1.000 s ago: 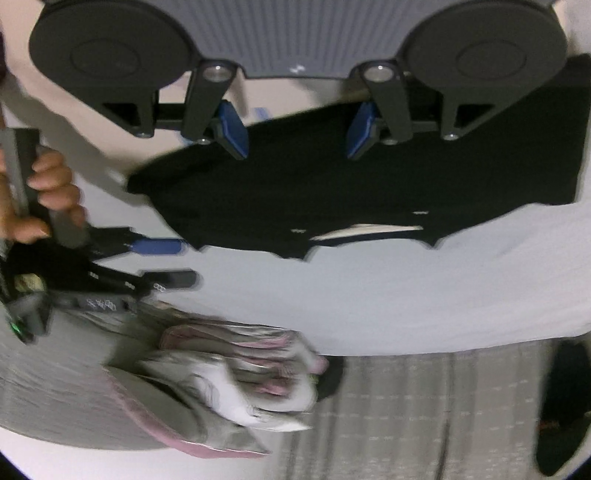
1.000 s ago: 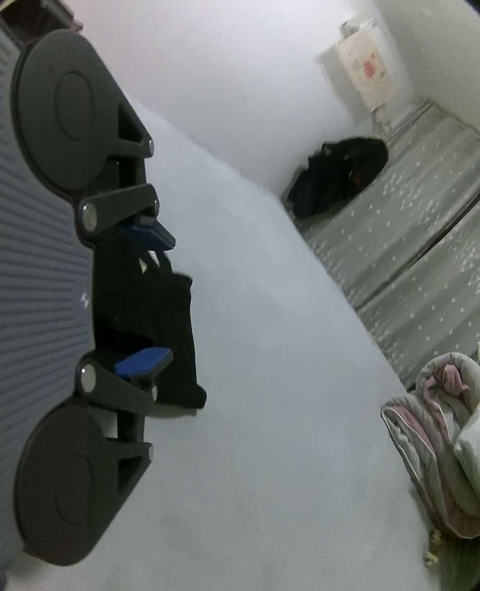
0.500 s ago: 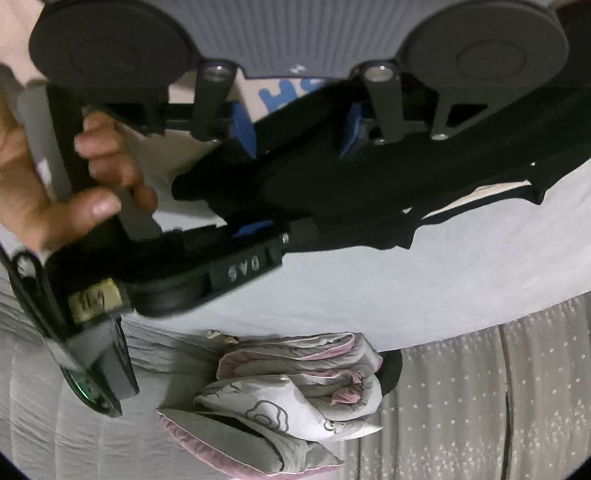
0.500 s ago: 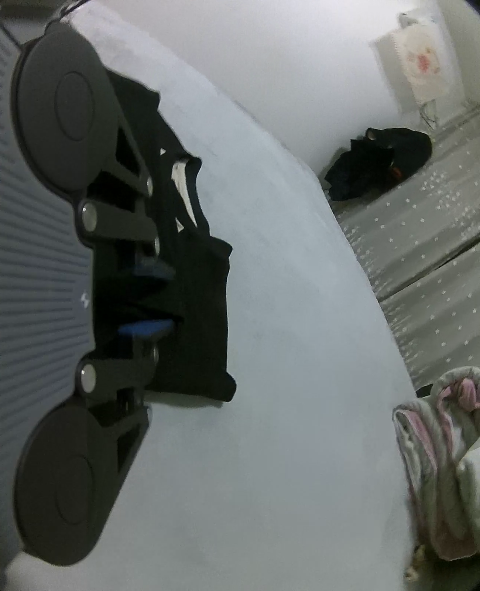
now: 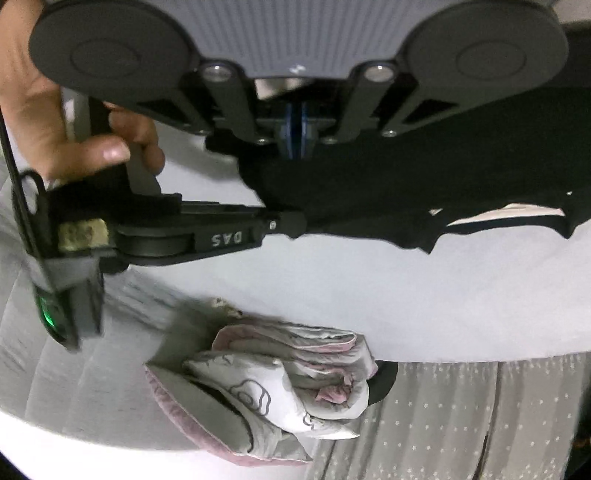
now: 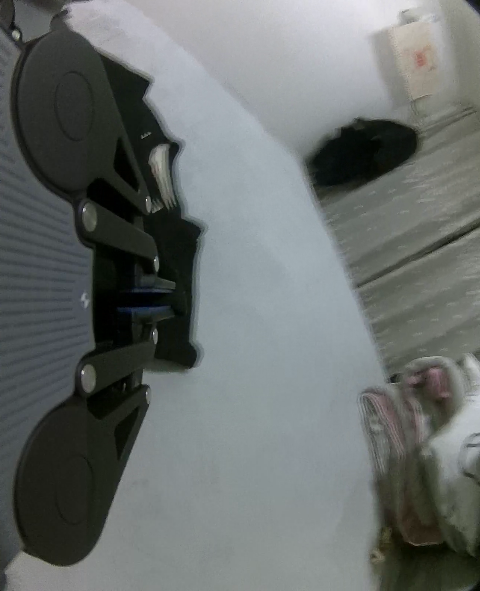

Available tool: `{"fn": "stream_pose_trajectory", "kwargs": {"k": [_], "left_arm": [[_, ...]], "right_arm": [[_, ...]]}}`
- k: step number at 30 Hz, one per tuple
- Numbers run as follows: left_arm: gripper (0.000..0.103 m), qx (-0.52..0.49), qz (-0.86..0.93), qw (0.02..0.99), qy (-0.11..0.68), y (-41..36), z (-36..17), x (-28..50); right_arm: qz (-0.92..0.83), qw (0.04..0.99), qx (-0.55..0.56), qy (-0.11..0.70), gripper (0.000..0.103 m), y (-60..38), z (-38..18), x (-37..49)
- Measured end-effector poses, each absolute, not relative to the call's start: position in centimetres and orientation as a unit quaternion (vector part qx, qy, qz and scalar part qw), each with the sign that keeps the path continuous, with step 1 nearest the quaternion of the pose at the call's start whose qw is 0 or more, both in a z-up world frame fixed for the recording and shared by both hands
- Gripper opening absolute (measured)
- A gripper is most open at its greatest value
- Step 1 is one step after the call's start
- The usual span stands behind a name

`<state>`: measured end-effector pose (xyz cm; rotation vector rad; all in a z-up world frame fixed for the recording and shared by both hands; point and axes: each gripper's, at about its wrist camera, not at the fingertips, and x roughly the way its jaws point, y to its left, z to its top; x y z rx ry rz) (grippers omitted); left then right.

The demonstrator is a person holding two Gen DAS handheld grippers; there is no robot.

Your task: Fold clothes

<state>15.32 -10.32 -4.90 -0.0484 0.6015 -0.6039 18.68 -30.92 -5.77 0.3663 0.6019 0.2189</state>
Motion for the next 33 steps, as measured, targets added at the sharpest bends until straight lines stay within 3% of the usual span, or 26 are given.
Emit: {"fn": "stream_pose_trajectory", "kwargs": {"k": [2,3,4,5,6,13,18,21,33], "left_arm": [[0.034,-0.016,-0.278,0.919,0.278,-9.2,-4.1,14.6],[0.034,-0.011,-0.269,0.924,0.270,-8.4,-3.6,14.3],[0.034,-0.008,-0.250,0.931,0.266,-7.3,-3.2,14.1],[0.035,-0.006,-0.229,0.938,0.262,-6.2,-2.7,13.9],[0.035,-0.004,-0.208,0.944,0.257,-5.0,-2.3,13.7],[0.034,0.012,-0.080,0.965,0.251,2.4,-2.1,13.2],[0.034,0.036,-0.030,0.958,0.282,5.4,-5.5,12.2],[0.034,0.014,-0.030,0.959,0.280,6.4,-5.5,10.7],[0.040,0.000,-0.013,0.968,0.250,7.6,-4.7,10.3]], "right_arm": [[0.098,0.936,0.174,0.289,0.018,-30.9,-5.6,18.6],[0.097,0.939,0.174,0.282,0.018,-31.0,-5.4,18.4],[0.099,0.941,0.176,0.270,0.027,-31.2,-5.1,18.2],[0.102,0.944,0.179,0.259,0.044,-31.4,-4.8,18.0],[0.104,0.946,0.181,0.249,0.049,-31.5,-4.6,17.8],[0.161,0.949,0.120,0.242,0.049,-28.7,-4.7,17.6],[0.186,0.933,0.024,0.306,0.049,-26.0,-6.7,18.6],[0.189,0.934,-0.041,0.302,0.048,-24.8,-7.4,18.2],[0.185,0.935,-0.047,0.299,0.051,-24.3,-7.7,18.4]]}}
